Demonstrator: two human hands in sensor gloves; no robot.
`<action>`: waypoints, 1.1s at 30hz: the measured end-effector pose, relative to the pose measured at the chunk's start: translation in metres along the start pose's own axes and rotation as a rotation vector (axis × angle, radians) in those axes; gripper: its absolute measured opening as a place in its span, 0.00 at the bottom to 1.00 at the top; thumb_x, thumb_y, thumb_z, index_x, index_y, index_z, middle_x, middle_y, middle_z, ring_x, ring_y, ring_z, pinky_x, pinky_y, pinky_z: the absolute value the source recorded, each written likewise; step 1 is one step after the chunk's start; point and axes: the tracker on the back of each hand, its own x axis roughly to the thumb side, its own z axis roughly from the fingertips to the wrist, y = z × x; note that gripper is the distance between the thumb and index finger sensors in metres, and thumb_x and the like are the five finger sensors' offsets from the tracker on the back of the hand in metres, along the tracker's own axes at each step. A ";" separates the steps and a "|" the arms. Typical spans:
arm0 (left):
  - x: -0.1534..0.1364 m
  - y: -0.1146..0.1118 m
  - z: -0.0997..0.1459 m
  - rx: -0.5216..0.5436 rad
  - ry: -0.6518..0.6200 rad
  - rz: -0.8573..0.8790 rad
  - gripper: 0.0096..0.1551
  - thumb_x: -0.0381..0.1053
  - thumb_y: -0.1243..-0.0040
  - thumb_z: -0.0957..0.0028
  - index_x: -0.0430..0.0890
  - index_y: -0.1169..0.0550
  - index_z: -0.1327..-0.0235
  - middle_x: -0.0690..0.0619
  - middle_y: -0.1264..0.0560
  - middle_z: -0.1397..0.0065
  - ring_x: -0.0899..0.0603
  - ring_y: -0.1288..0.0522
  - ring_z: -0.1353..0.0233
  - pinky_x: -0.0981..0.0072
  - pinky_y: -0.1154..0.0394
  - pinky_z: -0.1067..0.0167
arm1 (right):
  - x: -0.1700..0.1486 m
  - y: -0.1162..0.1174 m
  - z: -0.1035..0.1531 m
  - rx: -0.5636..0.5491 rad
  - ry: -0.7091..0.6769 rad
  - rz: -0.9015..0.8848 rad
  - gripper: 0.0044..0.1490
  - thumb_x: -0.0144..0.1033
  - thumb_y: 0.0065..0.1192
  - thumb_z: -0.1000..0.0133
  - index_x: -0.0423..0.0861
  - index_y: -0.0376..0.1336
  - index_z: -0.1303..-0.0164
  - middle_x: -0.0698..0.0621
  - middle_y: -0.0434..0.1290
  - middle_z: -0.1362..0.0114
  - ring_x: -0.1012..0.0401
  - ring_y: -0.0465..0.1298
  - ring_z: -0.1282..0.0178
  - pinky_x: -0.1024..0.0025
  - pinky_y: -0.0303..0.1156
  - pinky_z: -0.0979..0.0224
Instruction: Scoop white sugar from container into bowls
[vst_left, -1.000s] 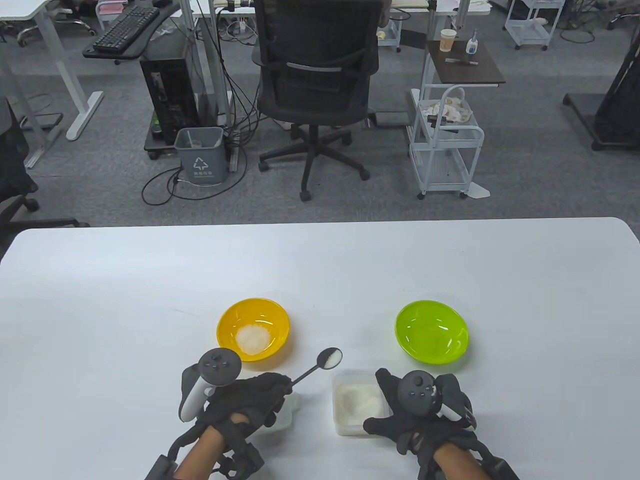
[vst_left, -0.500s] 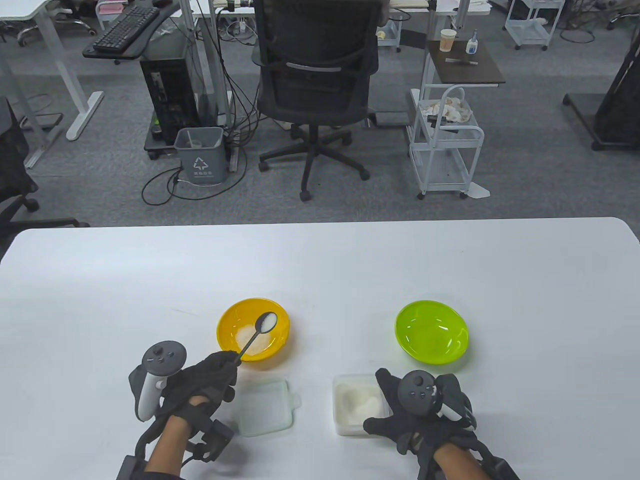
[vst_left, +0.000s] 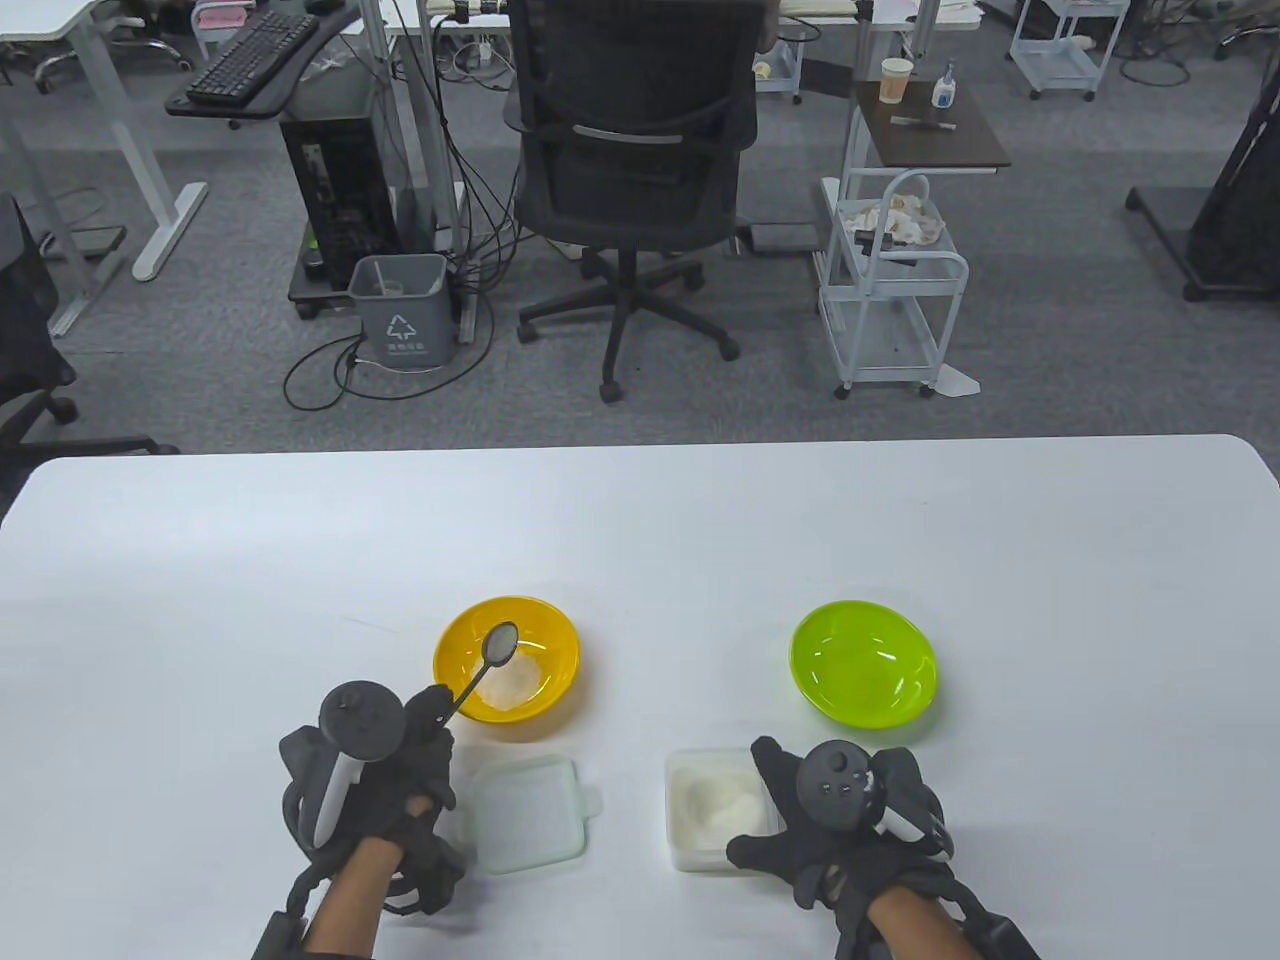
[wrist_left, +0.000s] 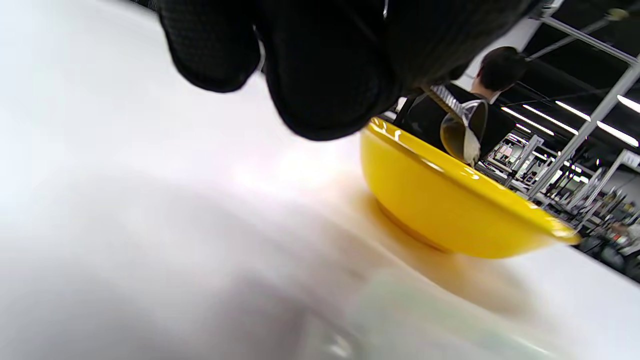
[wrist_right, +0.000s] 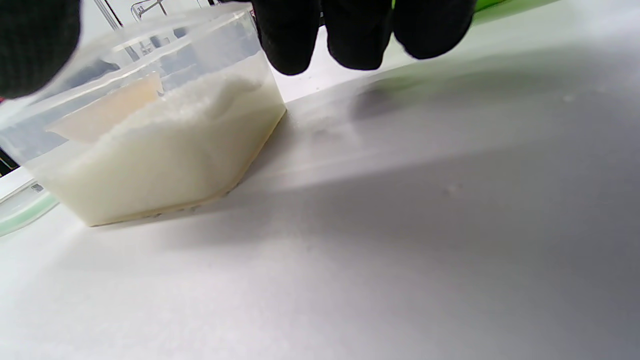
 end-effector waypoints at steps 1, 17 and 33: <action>0.003 0.001 0.002 0.043 -0.016 -0.067 0.31 0.53 0.38 0.53 0.69 0.26 0.33 0.61 0.22 0.34 0.56 0.16 0.52 0.52 0.24 0.37 | 0.000 0.000 0.000 0.000 0.000 0.000 0.63 0.74 0.60 0.54 0.58 0.35 0.19 0.47 0.51 0.12 0.44 0.55 0.13 0.44 0.57 0.18; 0.033 -0.007 0.018 0.286 -0.173 -0.510 0.30 0.55 0.38 0.53 0.65 0.26 0.34 0.63 0.24 0.33 0.57 0.16 0.50 0.54 0.24 0.35 | 0.000 0.000 0.000 -0.001 0.000 0.004 0.63 0.74 0.60 0.54 0.58 0.35 0.19 0.47 0.51 0.12 0.44 0.56 0.13 0.44 0.57 0.18; 0.059 -0.008 0.038 0.047 -0.232 -0.100 0.26 0.64 0.38 0.56 0.61 0.23 0.43 0.63 0.21 0.45 0.58 0.15 0.54 0.55 0.22 0.38 | 0.011 -0.004 0.005 -0.084 -0.001 0.111 0.62 0.73 0.61 0.54 0.53 0.42 0.18 0.43 0.55 0.15 0.44 0.59 0.15 0.42 0.55 0.18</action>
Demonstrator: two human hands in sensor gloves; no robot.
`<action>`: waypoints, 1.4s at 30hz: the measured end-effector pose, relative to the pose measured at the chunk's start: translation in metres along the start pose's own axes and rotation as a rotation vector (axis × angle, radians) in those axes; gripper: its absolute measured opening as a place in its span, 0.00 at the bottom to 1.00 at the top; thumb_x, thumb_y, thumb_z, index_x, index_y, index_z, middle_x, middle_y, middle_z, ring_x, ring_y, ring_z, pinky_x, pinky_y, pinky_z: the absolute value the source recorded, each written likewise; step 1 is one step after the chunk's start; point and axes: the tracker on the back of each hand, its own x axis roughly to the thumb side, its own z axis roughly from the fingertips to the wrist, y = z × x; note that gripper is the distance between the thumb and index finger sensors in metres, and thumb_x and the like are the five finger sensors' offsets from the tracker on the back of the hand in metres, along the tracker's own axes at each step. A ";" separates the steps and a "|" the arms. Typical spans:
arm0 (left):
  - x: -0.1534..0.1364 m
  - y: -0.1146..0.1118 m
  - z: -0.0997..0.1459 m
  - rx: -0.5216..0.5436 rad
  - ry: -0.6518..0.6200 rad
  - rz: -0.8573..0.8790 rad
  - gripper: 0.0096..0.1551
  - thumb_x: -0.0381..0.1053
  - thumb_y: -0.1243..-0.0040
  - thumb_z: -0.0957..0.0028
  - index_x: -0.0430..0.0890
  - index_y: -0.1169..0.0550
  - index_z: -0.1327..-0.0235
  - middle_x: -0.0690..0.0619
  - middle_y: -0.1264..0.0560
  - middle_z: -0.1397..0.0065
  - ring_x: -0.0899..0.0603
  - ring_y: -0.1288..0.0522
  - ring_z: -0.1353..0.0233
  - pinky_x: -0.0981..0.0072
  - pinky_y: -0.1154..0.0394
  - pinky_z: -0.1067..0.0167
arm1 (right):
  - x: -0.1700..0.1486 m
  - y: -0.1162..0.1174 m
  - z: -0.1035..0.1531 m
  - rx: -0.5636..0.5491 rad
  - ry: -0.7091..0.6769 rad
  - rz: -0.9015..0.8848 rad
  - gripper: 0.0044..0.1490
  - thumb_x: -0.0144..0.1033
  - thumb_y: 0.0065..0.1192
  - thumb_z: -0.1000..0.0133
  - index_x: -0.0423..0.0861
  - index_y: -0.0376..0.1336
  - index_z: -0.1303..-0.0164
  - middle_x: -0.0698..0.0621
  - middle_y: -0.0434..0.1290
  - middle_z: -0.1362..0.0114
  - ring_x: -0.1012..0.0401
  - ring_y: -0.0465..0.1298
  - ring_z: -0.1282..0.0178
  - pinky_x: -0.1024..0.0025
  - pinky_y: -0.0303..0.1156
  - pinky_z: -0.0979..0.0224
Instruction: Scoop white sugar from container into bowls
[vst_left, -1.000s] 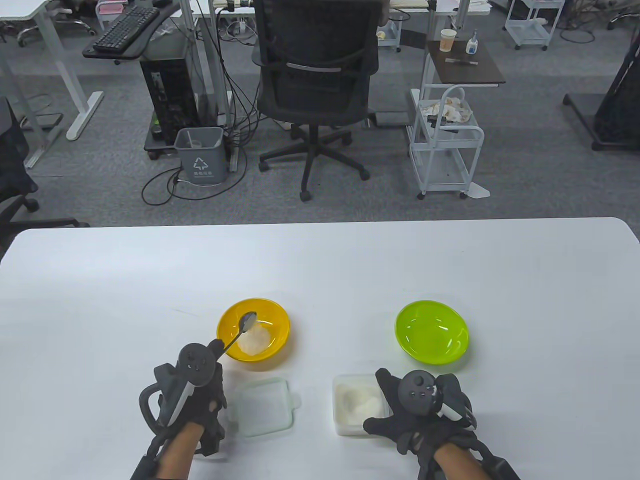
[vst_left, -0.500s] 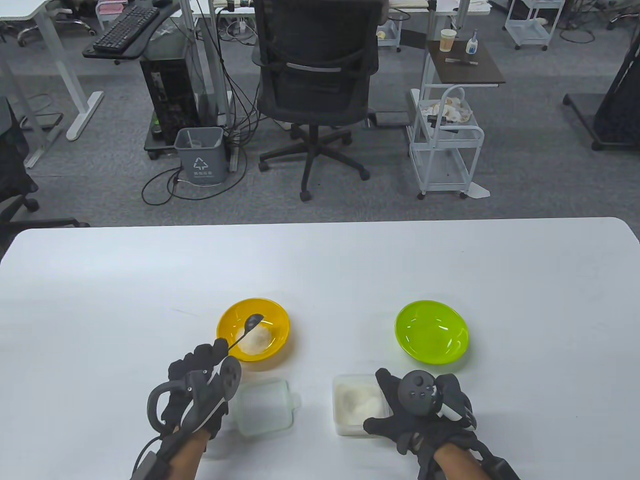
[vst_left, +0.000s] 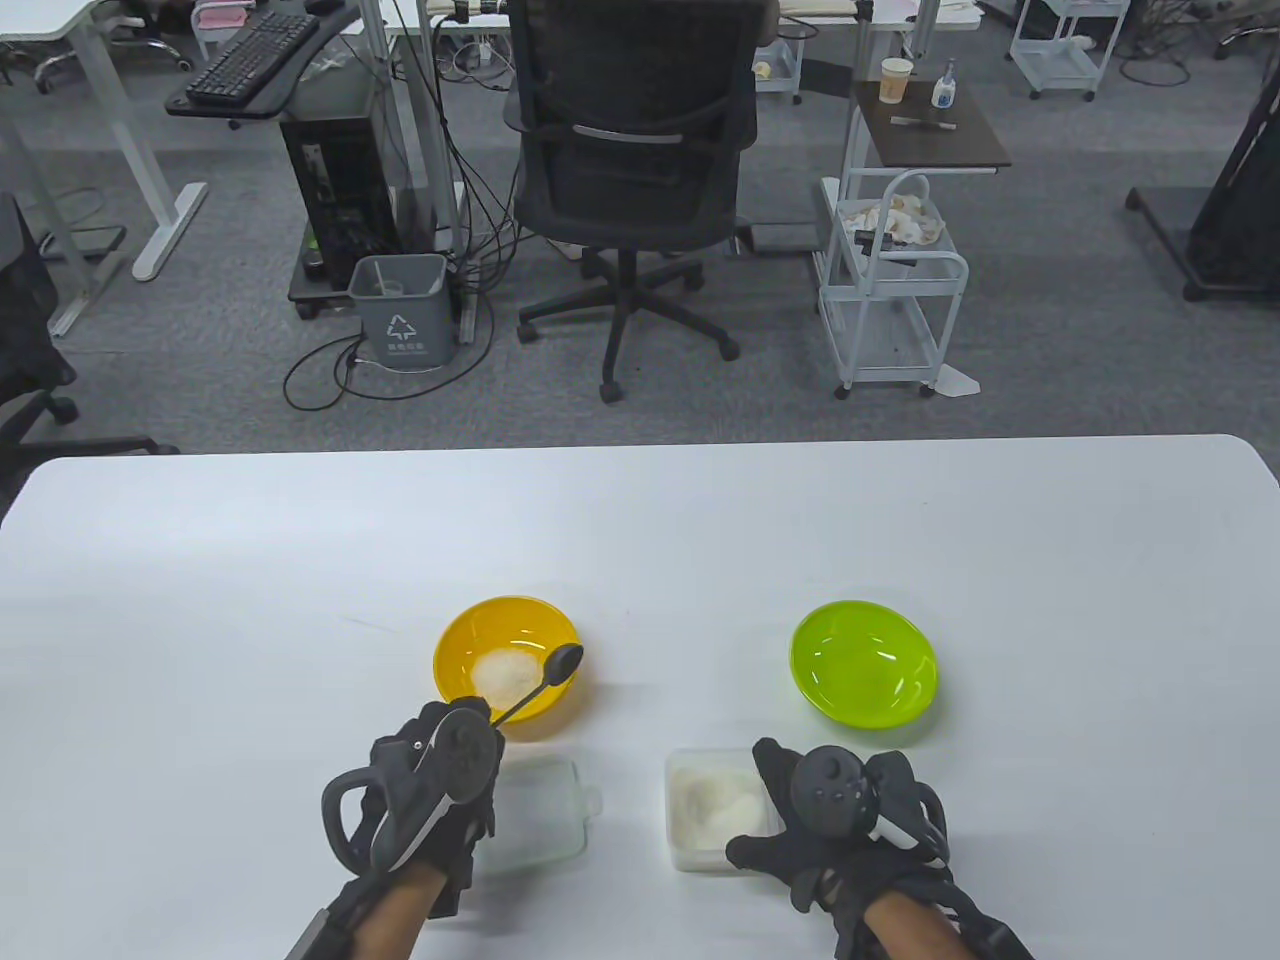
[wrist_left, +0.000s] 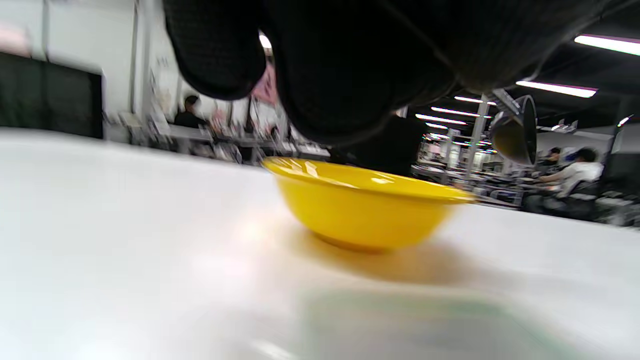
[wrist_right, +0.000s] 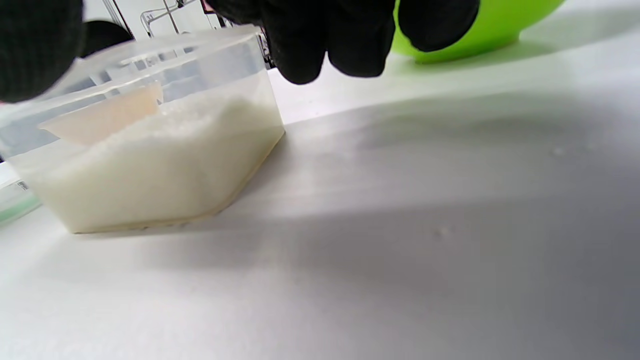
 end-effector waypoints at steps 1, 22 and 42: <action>0.005 -0.002 0.002 -0.047 0.003 0.094 0.26 0.63 0.38 0.55 0.61 0.23 0.43 0.62 0.21 0.45 0.58 0.15 0.53 0.54 0.22 0.38 | 0.002 -0.001 0.001 -0.011 -0.002 0.021 0.62 0.73 0.61 0.54 0.52 0.43 0.18 0.42 0.56 0.15 0.43 0.61 0.16 0.42 0.55 0.18; 0.120 -0.049 0.040 -0.580 -0.277 0.545 0.27 0.57 0.51 0.44 0.61 0.36 0.30 0.65 0.30 0.31 0.60 0.20 0.37 0.55 0.28 0.28 | 0.029 -0.024 0.029 -0.333 -0.029 -0.439 0.34 0.53 0.58 0.46 0.48 0.67 0.33 0.44 0.80 0.36 0.50 0.83 0.42 0.49 0.68 0.27; 0.104 -0.043 0.036 -0.169 -0.428 0.133 0.44 0.73 0.45 0.56 0.65 0.37 0.22 0.59 0.39 0.15 0.47 0.30 0.18 0.44 0.37 0.21 | 0.000 -0.040 0.028 -0.428 0.045 -0.366 0.26 0.47 0.58 0.45 0.51 0.67 0.38 0.47 0.80 0.39 0.51 0.84 0.44 0.50 0.71 0.30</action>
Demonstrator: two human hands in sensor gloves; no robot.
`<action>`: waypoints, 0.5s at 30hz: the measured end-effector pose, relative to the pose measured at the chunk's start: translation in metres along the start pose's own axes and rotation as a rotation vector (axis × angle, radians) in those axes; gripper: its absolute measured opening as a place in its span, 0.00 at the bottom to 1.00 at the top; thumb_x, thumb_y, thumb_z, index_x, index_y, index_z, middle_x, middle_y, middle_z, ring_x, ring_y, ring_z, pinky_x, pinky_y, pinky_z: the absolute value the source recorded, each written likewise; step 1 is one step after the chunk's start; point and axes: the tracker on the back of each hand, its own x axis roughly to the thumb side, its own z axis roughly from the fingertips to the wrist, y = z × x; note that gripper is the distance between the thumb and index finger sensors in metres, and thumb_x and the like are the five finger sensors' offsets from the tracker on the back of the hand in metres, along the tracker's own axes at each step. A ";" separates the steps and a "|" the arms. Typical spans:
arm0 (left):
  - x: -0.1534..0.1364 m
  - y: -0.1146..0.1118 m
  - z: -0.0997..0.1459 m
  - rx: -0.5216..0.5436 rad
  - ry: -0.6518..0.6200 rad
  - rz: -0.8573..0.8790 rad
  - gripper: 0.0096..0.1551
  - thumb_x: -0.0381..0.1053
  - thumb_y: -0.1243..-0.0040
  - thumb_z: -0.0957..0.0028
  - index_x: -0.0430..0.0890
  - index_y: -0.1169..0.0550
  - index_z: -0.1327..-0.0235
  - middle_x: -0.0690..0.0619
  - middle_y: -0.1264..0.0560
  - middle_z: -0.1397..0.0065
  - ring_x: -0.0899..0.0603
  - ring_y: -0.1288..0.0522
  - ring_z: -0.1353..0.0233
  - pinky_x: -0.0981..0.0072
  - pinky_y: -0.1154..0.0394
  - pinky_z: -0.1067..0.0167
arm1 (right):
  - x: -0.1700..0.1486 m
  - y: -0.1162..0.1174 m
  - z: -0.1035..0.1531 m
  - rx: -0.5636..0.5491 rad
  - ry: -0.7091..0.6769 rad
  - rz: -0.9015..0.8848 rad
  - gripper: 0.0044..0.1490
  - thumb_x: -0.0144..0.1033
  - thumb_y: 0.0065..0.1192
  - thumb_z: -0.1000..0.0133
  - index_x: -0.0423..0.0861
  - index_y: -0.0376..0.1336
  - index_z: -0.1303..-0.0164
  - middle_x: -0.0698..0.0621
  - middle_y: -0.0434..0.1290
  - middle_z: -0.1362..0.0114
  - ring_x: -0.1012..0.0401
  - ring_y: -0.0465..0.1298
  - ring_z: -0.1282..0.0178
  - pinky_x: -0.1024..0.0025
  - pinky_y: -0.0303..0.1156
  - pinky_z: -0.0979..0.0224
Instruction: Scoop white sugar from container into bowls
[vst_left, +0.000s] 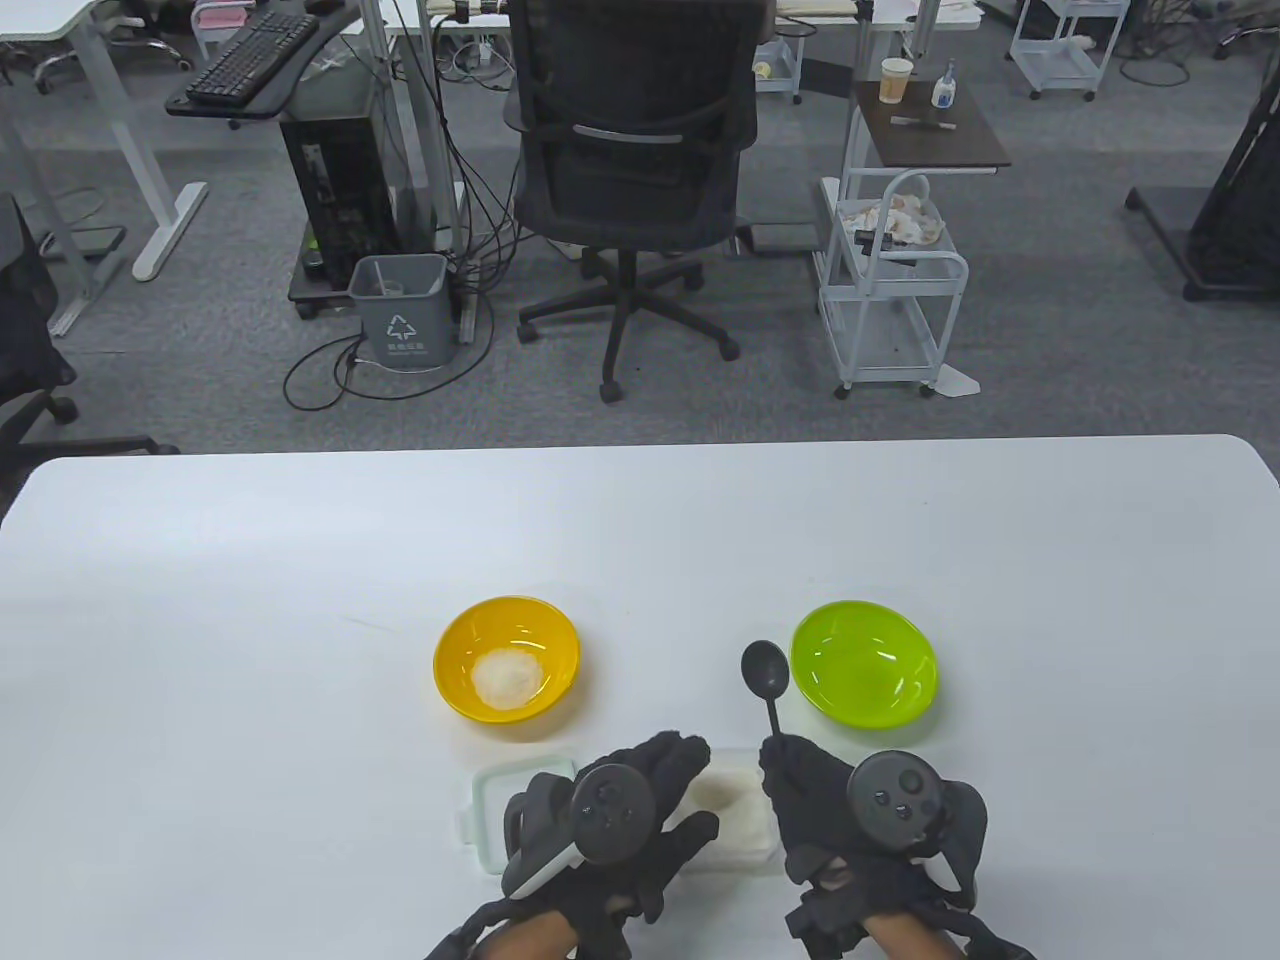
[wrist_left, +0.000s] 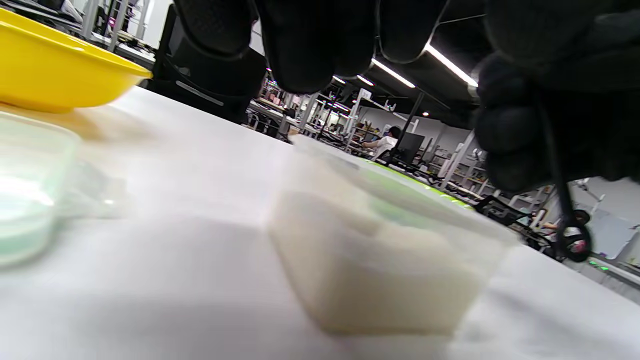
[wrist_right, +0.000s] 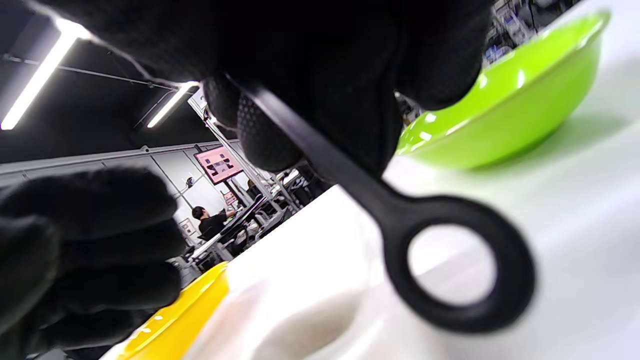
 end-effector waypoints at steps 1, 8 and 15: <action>-0.003 -0.001 -0.001 0.004 0.006 -0.011 0.46 0.74 0.45 0.56 0.64 0.38 0.21 0.58 0.40 0.14 0.47 0.31 0.17 0.43 0.38 0.20 | -0.001 -0.003 -0.001 -0.015 -0.008 0.040 0.26 0.46 0.57 0.45 0.51 0.67 0.37 0.47 0.80 0.38 0.51 0.84 0.43 0.50 0.71 0.30; -0.020 -0.012 -0.009 -0.106 0.026 -0.057 0.53 0.78 0.46 0.60 0.64 0.42 0.18 0.55 0.47 0.11 0.43 0.37 0.13 0.40 0.44 0.18 | -0.001 -0.026 -0.010 0.031 -0.027 0.371 0.26 0.45 0.56 0.44 0.58 0.65 0.34 0.47 0.78 0.36 0.50 0.82 0.41 0.49 0.68 0.27; -0.025 -0.026 -0.012 -0.234 0.008 -0.055 0.56 0.80 0.48 0.61 0.64 0.46 0.17 0.55 0.51 0.10 0.41 0.40 0.12 0.40 0.47 0.18 | 0.006 -0.029 -0.009 0.037 -0.144 0.658 0.26 0.48 0.59 0.45 0.65 0.67 0.35 0.50 0.78 0.38 0.53 0.81 0.44 0.49 0.66 0.25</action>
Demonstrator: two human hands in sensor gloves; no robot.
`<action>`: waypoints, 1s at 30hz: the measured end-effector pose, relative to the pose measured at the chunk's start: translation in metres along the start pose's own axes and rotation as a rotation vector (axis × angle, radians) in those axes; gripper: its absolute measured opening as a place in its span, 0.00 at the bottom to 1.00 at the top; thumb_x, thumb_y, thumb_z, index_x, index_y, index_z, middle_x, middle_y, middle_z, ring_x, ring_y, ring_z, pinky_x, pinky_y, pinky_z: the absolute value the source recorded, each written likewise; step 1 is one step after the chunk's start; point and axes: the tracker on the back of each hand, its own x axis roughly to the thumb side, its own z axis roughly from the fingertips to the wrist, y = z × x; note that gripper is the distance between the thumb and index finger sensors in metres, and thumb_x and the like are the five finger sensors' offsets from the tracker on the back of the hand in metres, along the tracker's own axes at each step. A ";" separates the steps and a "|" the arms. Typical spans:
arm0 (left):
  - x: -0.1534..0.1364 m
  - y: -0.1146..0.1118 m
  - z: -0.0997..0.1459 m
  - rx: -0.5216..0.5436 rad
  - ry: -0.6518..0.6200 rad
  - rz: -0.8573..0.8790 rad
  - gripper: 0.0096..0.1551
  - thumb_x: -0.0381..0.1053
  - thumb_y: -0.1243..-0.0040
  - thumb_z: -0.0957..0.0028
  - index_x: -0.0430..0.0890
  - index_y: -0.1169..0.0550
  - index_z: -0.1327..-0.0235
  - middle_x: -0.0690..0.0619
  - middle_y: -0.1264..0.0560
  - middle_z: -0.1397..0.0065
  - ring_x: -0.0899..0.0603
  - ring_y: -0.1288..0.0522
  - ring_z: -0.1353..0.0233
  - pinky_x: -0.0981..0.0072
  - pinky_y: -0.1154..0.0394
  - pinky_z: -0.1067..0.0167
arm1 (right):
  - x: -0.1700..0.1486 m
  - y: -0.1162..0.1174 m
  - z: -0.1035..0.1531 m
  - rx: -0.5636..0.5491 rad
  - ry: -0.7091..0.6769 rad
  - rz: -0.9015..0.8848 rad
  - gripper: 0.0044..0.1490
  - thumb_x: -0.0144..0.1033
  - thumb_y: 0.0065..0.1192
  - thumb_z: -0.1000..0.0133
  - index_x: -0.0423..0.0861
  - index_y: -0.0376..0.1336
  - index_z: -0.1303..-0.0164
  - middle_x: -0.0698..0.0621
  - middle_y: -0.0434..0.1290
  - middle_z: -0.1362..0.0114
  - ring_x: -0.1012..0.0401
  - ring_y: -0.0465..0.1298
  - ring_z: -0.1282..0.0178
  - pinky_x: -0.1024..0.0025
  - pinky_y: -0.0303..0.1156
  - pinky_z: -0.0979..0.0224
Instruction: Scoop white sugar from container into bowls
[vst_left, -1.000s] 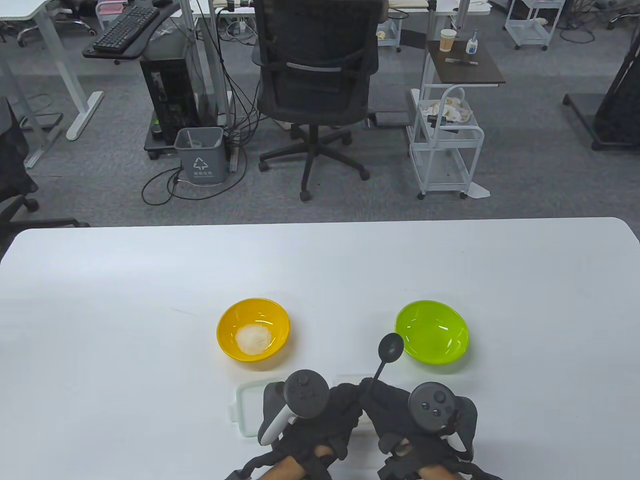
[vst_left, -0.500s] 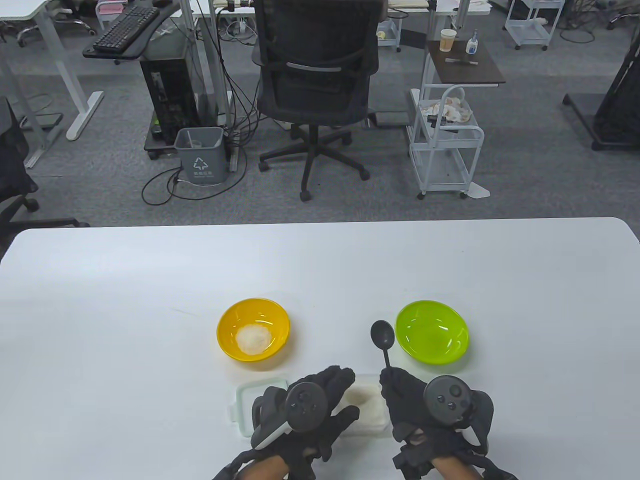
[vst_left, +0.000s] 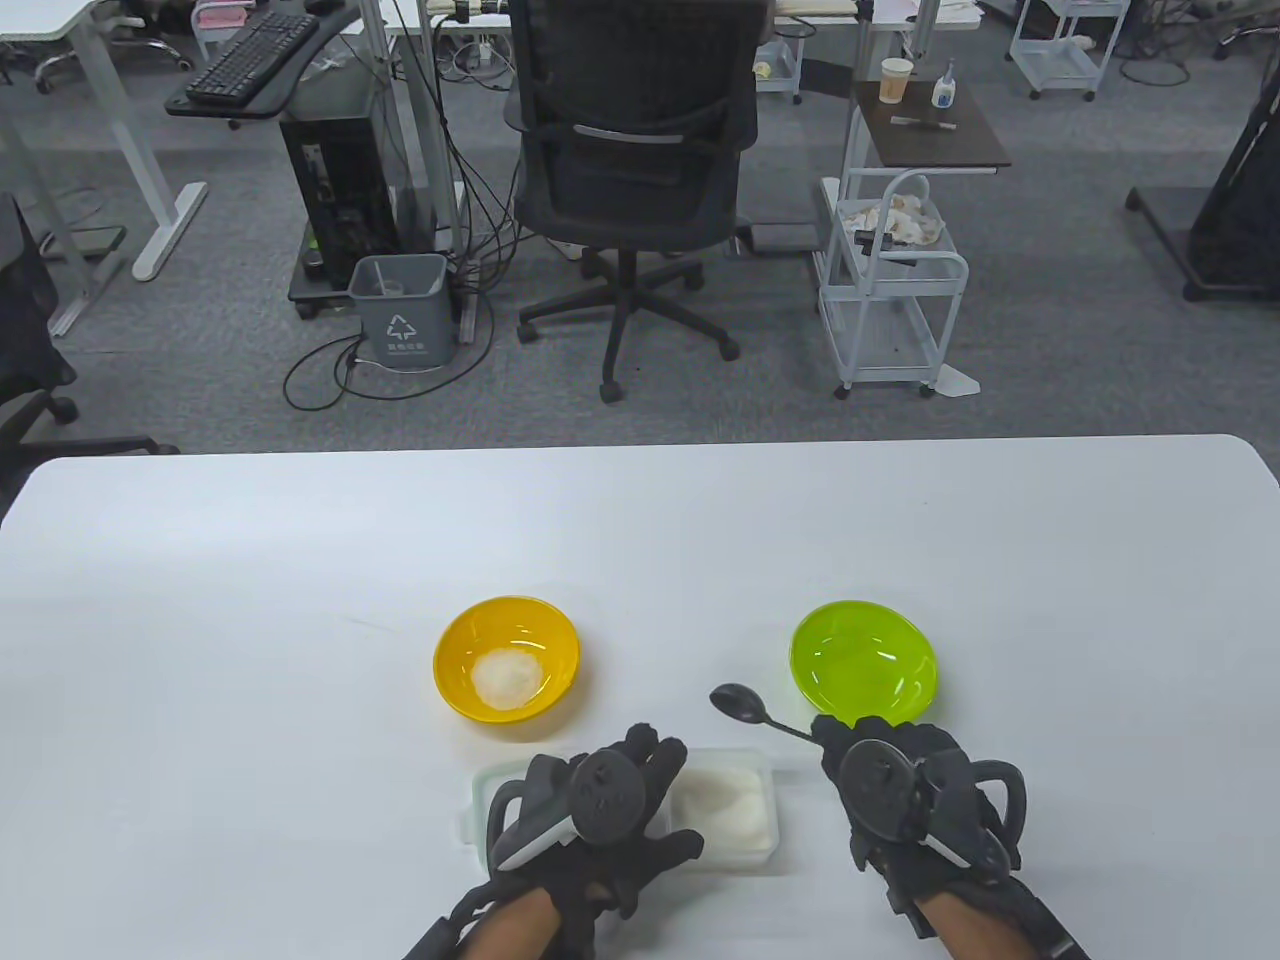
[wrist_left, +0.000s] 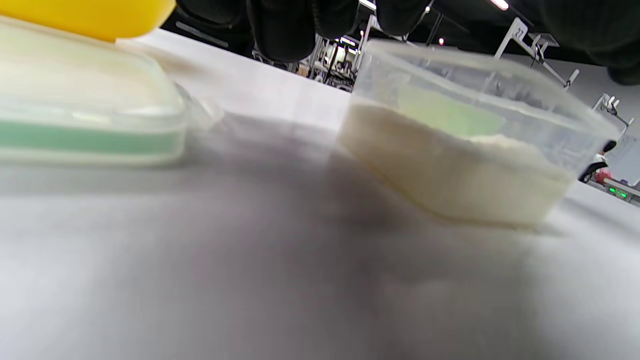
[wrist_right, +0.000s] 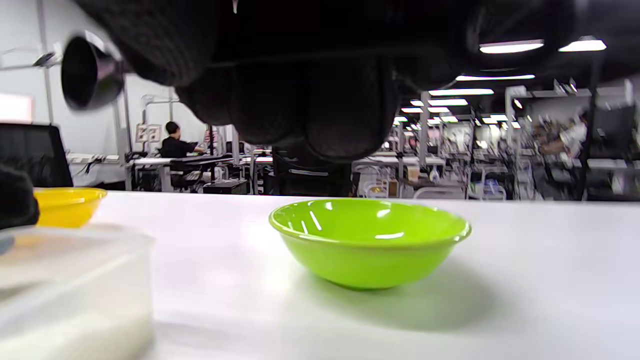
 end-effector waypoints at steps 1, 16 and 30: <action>0.000 -0.003 -0.001 -0.018 0.002 -0.003 0.56 0.80 0.48 0.61 0.64 0.46 0.17 0.55 0.52 0.10 0.41 0.41 0.11 0.40 0.47 0.18 | 0.002 0.003 0.002 -0.008 -0.035 0.039 0.26 0.48 0.60 0.45 0.65 0.68 0.35 0.51 0.78 0.39 0.54 0.81 0.46 0.50 0.66 0.25; 0.000 -0.009 -0.002 -0.042 0.010 0.033 0.57 0.80 0.47 0.60 0.64 0.49 0.18 0.59 0.49 0.11 0.44 0.39 0.12 0.41 0.46 0.18 | 0.030 0.024 0.024 -0.145 -0.222 0.305 0.25 0.50 0.65 0.49 0.66 0.72 0.40 0.53 0.81 0.44 0.56 0.82 0.58 0.53 0.70 0.28; 0.001 -0.009 -0.002 -0.046 0.014 0.026 0.57 0.79 0.47 0.60 0.63 0.50 0.18 0.58 0.48 0.11 0.44 0.38 0.12 0.41 0.46 0.18 | 0.043 0.028 0.023 -0.064 -0.273 0.327 0.25 0.51 0.66 0.50 0.64 0.74 0.42 0.54 0.83 0.48 0.57 0.82 0.65 0.55 0.73 0.32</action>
